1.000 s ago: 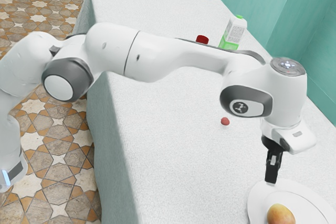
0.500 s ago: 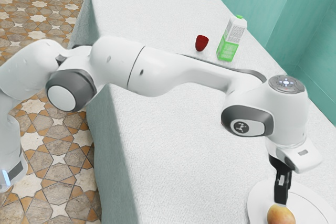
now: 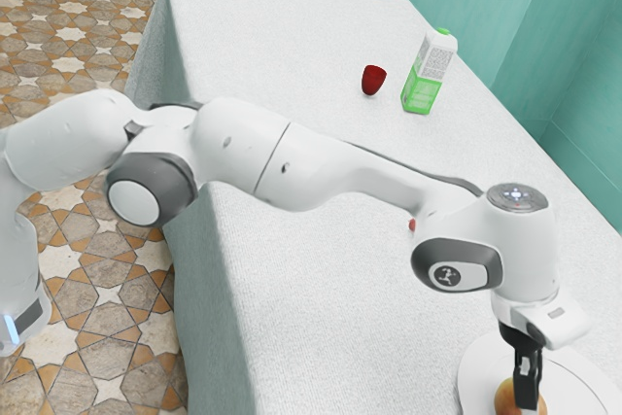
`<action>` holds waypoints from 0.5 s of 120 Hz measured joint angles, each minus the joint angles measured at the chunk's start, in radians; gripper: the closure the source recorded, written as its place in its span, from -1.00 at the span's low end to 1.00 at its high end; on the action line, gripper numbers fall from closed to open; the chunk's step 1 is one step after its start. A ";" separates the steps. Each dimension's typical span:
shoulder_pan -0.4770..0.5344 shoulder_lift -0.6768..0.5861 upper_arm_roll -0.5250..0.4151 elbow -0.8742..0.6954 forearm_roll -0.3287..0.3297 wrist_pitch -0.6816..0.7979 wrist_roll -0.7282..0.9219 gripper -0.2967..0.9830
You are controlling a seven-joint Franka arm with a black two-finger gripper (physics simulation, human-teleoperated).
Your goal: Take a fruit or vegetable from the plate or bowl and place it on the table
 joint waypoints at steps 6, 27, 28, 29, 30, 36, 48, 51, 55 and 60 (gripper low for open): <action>0.007 0.009 -0.002 0.009 -0.001 0.005 0.000 -0.48; 0.017 0.053 -0.006 0.070 0.000 0.017 0.001 -0.48; 0.017 0.055 -0.006 0.073 0.000 0.017 0.001 -0.48; 0.017 0.057 -0.006 0.076 0.000 0.018 0.001 -0.48; 0.018 0.059 -0.006 0.079 0.000 0.018 0.001 -0.48; 0.018 0.067 -0.006 0.089 0.000 0.020 0.001 -0.48; 0.019 0.084 -0.010 0.095 -0.001 0.024 0.001 -0.48; 0.019 0.090 -0.012 0.095 -0.001 0.027 0.000 -0.48; 0.021 0.095 -0.017 0.095 -0.002 0.030 0.000 -0.48; 0.024 0.099 -0.020 0.095 -0.002 0.034 0.000 -0.48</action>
